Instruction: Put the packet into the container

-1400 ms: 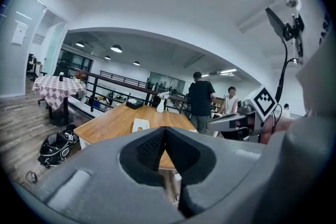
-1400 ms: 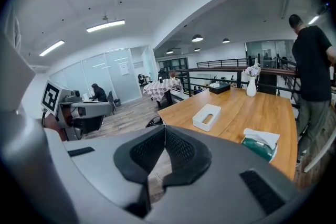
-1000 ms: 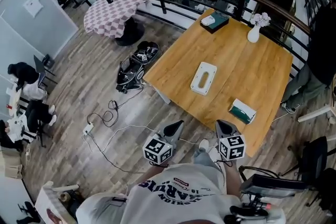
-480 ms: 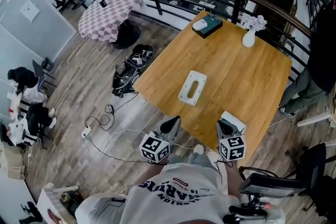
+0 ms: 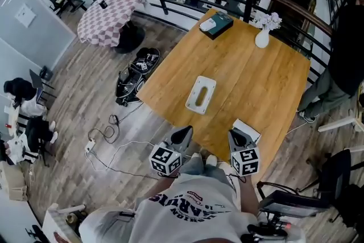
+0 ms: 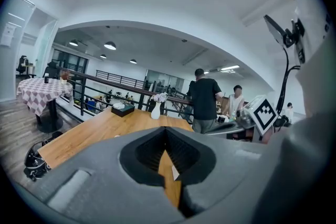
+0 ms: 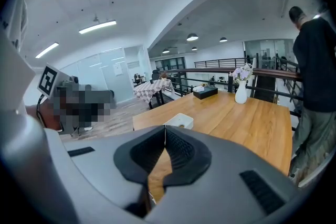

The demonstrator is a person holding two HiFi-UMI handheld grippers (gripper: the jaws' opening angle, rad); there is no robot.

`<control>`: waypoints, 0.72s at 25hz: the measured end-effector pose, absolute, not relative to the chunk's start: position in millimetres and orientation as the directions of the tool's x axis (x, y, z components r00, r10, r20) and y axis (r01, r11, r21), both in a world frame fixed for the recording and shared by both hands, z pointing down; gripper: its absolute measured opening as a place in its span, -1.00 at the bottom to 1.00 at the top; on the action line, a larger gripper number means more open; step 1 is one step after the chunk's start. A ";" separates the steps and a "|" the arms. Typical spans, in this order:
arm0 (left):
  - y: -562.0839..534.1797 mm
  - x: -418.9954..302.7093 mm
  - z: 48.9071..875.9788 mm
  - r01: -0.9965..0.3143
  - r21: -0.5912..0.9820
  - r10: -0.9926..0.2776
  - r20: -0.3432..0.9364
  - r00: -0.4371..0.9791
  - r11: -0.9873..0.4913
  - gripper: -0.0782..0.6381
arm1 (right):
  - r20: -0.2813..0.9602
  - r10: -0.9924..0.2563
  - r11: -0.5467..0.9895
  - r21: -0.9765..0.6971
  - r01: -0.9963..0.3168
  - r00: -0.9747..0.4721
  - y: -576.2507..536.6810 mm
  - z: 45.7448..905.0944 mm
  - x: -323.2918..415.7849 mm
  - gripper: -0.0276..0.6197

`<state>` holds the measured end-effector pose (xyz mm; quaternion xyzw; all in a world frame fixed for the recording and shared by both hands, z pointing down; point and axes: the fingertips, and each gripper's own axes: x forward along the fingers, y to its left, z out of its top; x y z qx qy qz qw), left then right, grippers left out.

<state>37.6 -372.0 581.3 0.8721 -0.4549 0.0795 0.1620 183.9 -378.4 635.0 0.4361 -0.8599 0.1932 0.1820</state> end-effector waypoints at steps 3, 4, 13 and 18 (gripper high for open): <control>-376.6 53.3 582.3 -0.782 0.228 -0.734 0.270 0.623 -0.580 -0.78 | 0.492 -0.673 0.560 -0.149 -0.815 -0.553 -365.5 632.2 183.5 -0.89; -378.5 60.5 579.5 -0.765 0.226 -0.719 0.260 0.644 -0.603 -0.78 | 0.504 -0.666 0.568 -0.134 -0.812 -0.550 -362.2 630.1 184.2 -0.89; -377.3 87.6 550.0 -0.667 0.213 -0.650 0.154 0.744 -0.714 -0.78 | 0.545 -0.690 0.552 -0.030 -0.833 -0.476 -347.1 612.0 194.2 -0.89; -358.9 73.6 568.8 -0.673 0.250 -0.649 0.183 0.739 -0.696 -0.78 | 0.577 -0.647 0.594 -0.028 -0.804 -0.499 -344.3 629.2 191.6 -0.89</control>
